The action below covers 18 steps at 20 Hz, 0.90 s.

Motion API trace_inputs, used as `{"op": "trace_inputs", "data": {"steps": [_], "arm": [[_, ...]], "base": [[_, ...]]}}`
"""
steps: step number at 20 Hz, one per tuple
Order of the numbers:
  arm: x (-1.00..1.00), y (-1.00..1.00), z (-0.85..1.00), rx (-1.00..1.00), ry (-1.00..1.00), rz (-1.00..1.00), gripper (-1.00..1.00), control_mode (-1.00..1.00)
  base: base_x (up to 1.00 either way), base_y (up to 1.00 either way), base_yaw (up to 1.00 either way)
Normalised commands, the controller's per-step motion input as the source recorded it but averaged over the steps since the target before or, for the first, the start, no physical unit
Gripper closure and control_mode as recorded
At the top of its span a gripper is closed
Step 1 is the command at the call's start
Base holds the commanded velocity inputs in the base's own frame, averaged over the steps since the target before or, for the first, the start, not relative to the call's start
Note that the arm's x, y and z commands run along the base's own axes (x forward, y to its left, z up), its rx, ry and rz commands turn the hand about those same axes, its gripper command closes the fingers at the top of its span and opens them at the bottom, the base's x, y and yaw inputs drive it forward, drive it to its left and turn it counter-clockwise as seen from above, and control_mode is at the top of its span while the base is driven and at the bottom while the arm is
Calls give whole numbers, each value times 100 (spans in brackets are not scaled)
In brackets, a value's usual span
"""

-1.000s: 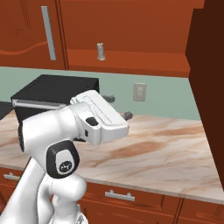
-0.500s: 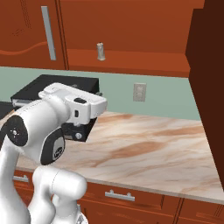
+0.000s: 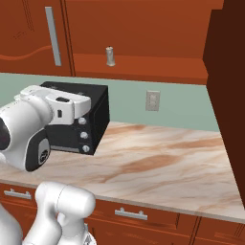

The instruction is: Get the candle and the beer from the cabinet and move them to the dining counter.

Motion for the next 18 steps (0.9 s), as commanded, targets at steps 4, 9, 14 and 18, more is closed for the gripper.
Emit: {"op": "trace_inputs", "data": {"steps": [4,9,14,18], "arm": [[2,67,31,0,-5,-8,-100,-100],[21,58,10,0,-4,1,-100,-100],[25,33,15,0,-3,16,-100,-100],[10,3,0,0,-9,6,-100,-100]], "base": [[0,0,0],[0,0,0],[0,0,0],[0,0,0]]}}
